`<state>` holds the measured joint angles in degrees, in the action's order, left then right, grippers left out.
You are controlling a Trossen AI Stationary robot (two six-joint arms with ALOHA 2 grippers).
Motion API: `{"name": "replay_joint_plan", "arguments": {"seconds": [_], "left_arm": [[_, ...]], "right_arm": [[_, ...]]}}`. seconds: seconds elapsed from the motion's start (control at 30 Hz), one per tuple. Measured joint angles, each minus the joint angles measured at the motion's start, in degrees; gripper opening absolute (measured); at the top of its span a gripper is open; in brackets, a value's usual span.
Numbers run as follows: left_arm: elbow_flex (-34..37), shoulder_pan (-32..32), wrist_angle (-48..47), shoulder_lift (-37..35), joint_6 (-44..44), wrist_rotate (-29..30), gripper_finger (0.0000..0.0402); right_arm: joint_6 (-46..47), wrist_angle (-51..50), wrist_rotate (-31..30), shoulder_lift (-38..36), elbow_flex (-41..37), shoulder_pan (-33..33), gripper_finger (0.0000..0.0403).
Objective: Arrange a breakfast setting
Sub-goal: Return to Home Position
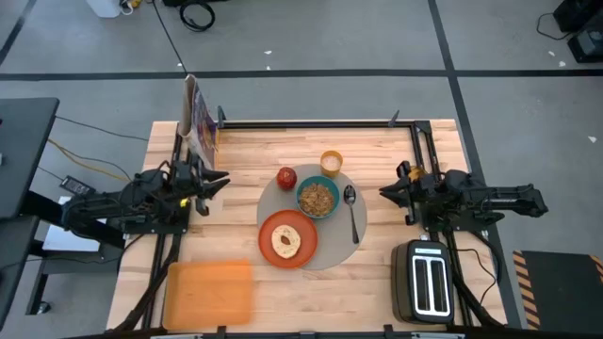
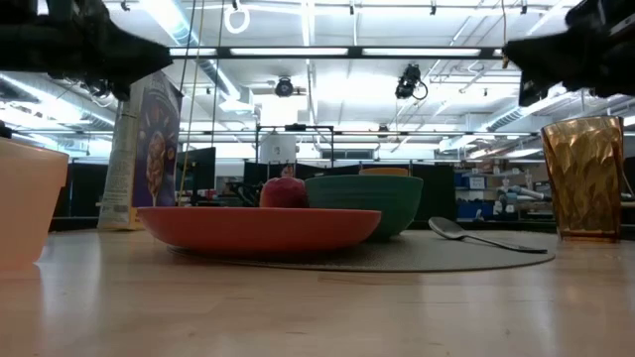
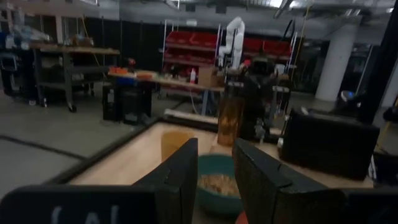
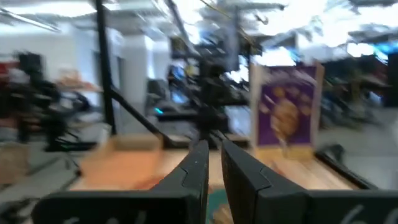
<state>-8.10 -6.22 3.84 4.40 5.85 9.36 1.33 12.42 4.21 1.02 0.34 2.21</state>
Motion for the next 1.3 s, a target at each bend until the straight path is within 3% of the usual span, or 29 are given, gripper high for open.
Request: {"name": "replay_joint_plan", "arguments": {"seconds": [0.17,0.5,0.8,0.97,1.17,1.3], "left_arm": [[1.7,0.0,-3.8,-3.0,1.0,0.0,0.0107],[5.0,0.0,-5.4,-4.1,0.9,0.0,0.0107],[5.8,0.0,-5.8,-4.1,0.9,0.0,0.0107],[5.8,0.0,-5.1,-4.1,-0.7,4.9,0.0107],[7.7,0.0,0.7,-4.0,-3.5,-0.4,0.0107],[7.7,0.0,0.3,-3.8,-5.5,1.2,0.0107]], "right_arm": [[1.4,-4.8,-7.5,0.1,0.0,0.0,0.0052],[0.1,-10.4,-7.6,0.1,0.0,0.0,0.0052],[-1.4,-9.5,-7.5,0.1,0.0,0.0,0.0052],[-1.4,-9.5,-7.6,0.1,0.0,0.0,0.0052],[-1.4,-9.5,-7.6,0.1,0.0,0.0,0.0052],[-1.3,-9.5,-7.6,0.1,0.0,0.0,0.0052]]}}
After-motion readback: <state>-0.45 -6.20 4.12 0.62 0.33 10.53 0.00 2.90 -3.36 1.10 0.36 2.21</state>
